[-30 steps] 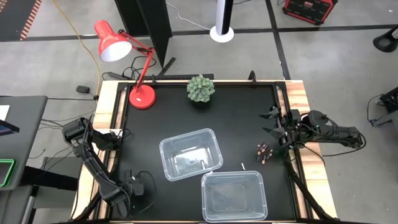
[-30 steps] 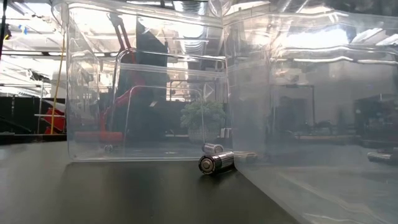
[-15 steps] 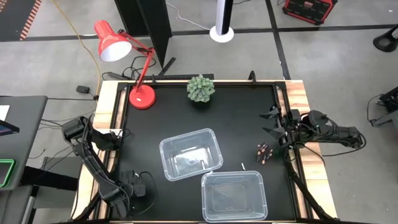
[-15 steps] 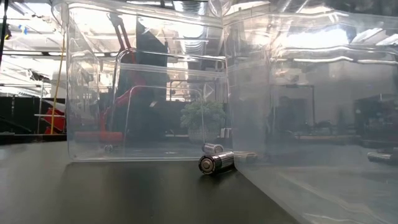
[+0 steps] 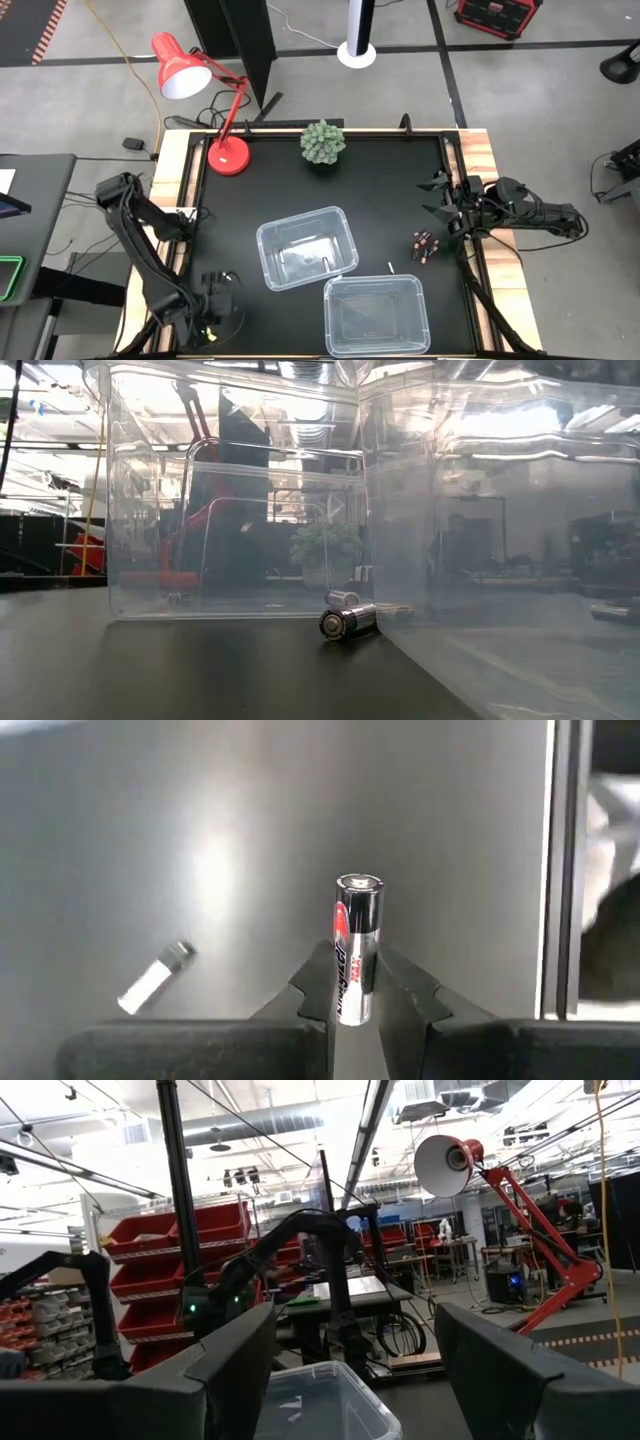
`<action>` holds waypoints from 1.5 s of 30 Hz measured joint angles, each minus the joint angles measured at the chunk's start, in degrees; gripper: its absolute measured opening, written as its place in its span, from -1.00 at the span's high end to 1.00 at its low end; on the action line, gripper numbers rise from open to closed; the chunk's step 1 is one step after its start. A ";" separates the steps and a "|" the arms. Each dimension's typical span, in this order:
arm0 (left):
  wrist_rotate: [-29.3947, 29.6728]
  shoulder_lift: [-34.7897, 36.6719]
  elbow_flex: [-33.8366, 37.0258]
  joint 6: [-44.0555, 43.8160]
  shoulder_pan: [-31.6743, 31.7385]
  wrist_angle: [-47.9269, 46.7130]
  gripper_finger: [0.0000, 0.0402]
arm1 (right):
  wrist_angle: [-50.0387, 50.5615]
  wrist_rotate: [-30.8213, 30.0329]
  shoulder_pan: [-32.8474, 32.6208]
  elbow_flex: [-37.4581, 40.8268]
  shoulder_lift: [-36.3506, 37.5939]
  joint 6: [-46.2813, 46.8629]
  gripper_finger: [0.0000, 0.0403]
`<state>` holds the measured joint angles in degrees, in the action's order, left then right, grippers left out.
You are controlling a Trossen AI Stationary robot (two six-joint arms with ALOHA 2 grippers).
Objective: Sort batteries
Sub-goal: Put the silver battery into the top transparent bin
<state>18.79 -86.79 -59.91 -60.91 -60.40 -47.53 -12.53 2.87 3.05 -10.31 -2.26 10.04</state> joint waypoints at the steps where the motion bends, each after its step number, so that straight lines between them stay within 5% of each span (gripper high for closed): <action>1: 1.64 0.69 -0.01 0.49 0.00 -0.03 0.81 | 0.00 0.01 0.00 0.00 0.01 0.00 -0.45; 6: 13.19 4.59 -0.14 1.08 3.46 0.87 0.81 | 0.01 0.00 0.00 0.00 0.02 0.00 -0.45; 10: 19.56 6.87 -1.83 10.48 11.37 4.16 0.81 | 0.00 0.00 0.04 0.00 0.02 -0.02 -0.45; 19: 15.22 7.44 -2.64 26.84 28.75 9.55 0.81 | 0.04 0.00 0.04 0.00 0.00 0.00 -0.45; 35: 10.99 9.73 -2.64 37.34 35.98 18.71 0.80 | 0.09 0.00 0.04 0.00 0.02 -0.07 -0.45; 45: 12.92 8.96 -2.59 42.20 36.68 18.11 0.18 | 0.09 0.00 0.04 0.00 0.02 -0.02 -0.45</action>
<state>31.71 -77.83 -62.50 -18.71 -23.72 -29.42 -12.44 2.87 3.09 -10.31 -2.24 10.02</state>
